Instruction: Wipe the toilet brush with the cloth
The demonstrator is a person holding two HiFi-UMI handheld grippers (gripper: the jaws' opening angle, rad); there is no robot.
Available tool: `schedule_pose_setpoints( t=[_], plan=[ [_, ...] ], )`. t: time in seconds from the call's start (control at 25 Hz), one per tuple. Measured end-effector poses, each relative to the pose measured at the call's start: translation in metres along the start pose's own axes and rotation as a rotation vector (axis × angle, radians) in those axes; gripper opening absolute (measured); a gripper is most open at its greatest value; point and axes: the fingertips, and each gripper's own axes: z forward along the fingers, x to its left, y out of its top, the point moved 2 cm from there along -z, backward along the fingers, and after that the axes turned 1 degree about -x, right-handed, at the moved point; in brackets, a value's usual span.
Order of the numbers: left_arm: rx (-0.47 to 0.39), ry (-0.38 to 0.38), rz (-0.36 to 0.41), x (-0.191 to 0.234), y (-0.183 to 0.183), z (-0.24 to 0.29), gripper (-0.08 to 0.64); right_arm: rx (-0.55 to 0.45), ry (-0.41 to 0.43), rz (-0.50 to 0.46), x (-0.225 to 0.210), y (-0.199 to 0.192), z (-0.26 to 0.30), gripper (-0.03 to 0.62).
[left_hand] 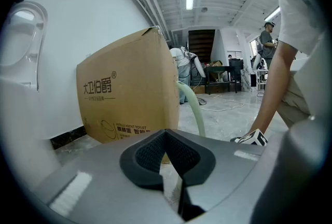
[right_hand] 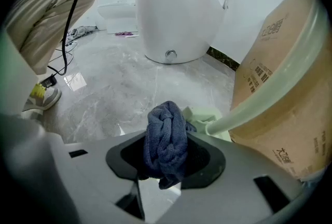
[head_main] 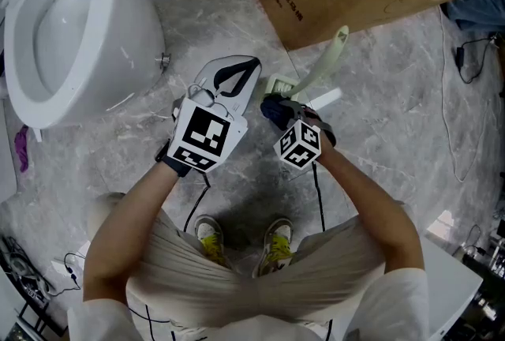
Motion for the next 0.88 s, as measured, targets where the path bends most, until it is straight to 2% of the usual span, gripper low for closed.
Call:
schedule_pose_setpoints(
  t=[0.44,0.68,0.88],
  plan=[
    [-0.008,0.004,-0.002,0.004,0.003,-0.001,0.000,0.008,0.062,0.134,-0.001,0.002,0.000,0.167],
    [-0.024,0.001,-0.007,0.004,0.009,0.005,0.000,0.004,0.068,0.148,0.003,0.000,-0.004,0.169],
    [-0.031,-0.011,-0.007,0.000,0.011,0.011,0.000,0.007,0.028,0.143,-0.001,-0.002,-0.009,0.169]
  ],
)
